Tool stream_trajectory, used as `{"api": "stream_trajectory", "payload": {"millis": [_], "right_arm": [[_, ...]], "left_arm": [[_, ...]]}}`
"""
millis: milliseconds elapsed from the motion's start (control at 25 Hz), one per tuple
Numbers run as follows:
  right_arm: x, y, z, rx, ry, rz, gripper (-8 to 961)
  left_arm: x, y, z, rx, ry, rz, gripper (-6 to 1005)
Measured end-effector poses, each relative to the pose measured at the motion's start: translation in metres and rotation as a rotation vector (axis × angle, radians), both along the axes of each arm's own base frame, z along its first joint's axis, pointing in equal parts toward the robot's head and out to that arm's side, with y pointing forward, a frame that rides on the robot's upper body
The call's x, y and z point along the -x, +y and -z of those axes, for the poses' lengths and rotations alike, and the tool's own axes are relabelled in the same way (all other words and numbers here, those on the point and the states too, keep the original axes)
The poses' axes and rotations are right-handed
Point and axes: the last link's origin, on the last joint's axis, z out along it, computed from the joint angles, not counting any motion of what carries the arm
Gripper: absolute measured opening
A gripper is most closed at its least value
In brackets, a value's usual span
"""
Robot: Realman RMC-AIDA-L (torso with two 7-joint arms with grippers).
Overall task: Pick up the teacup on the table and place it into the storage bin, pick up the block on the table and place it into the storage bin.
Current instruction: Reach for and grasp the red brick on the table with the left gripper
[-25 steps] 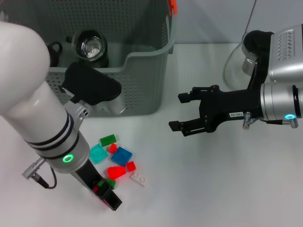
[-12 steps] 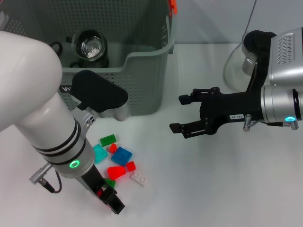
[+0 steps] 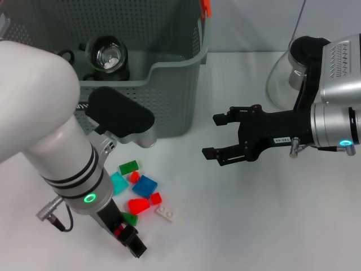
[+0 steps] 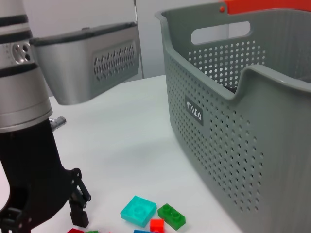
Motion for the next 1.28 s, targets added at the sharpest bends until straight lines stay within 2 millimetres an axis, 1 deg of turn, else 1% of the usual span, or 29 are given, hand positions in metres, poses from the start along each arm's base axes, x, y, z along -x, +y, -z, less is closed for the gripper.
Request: {"api": "stream_trajectory", "payload": {"millis": [1280], "right_arm": [[-0.0030,-0.0011,0.0007,-0.012,0.001,0.002,917]], "left_arm": [[-0.0009,0.0021,0.0048,0.002,0.006,0.013,929]]}}
